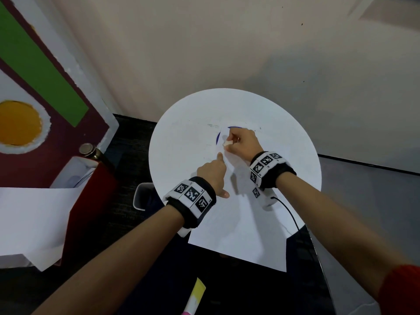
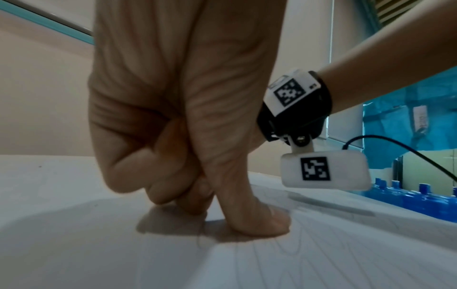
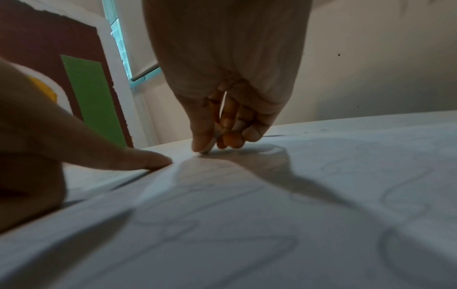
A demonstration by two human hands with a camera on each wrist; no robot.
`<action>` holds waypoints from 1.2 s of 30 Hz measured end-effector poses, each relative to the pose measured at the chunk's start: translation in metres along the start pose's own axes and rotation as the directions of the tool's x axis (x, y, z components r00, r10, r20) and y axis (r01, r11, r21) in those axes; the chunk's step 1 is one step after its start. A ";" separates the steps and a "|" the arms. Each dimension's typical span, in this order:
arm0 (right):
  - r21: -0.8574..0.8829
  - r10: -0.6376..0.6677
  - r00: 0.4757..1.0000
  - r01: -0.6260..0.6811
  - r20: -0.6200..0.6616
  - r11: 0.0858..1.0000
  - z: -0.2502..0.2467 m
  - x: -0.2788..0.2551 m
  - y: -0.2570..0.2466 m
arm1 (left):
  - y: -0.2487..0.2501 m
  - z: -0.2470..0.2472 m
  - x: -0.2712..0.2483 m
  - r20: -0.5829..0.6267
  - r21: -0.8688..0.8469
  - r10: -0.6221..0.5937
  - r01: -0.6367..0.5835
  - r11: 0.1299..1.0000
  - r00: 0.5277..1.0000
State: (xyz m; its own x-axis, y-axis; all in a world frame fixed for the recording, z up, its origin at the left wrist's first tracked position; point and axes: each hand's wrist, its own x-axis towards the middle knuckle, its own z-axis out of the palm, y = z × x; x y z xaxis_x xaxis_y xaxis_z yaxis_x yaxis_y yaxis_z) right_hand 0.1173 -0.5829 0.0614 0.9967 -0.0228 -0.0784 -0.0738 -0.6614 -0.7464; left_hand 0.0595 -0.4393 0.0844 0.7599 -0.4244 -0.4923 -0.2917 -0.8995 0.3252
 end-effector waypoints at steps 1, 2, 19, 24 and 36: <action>0.013 0.005 0.999 -0.005 0.040 1.000 0.000 -0.005 0.000 | 0.000 -0.001 0.001 0.002 -0.018 -0.007 0.007 1.000 1.000; 0.020 0.007 0.996 -0.009 0.094 1.000 -0.001 -0.010 0.001 | -0.001 -0.001 0.001 0.003 -0.035 -0.012 0.012 0.999 1.000; -0.146 -0.049 0.995 0.061 0.082 0.987 0.002 0.007 -0.015 | 0.000 0.005 0.005 0.000 -0.101 -0.068 0.068 0.993 0.998; -0.103 -0.064 0.985 0.081 0.160 0.991 0.003 -0.013 -0.003 | 0.002 0.001 0.011 0.009 -0.102 -0.078 0.079 0.992 0.997; -0.150 -0.061 0.991 0.078 0.118 0.986 0.004 -0.011 -0.002 | 0.002 0.001 0.020 0.033 -0.143 -0.121 0.124 0.982 0.992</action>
State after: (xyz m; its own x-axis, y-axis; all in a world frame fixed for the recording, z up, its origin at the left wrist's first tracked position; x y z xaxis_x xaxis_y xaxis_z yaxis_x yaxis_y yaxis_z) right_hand 0.1060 -0.5784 0.0607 0.9883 0.1059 -0.1101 0.0106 -0.7664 -0.6423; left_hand 0.0736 -0.4495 0.0738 0.7703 -0.3157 -0.5541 -0.1089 -0.9212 0.3734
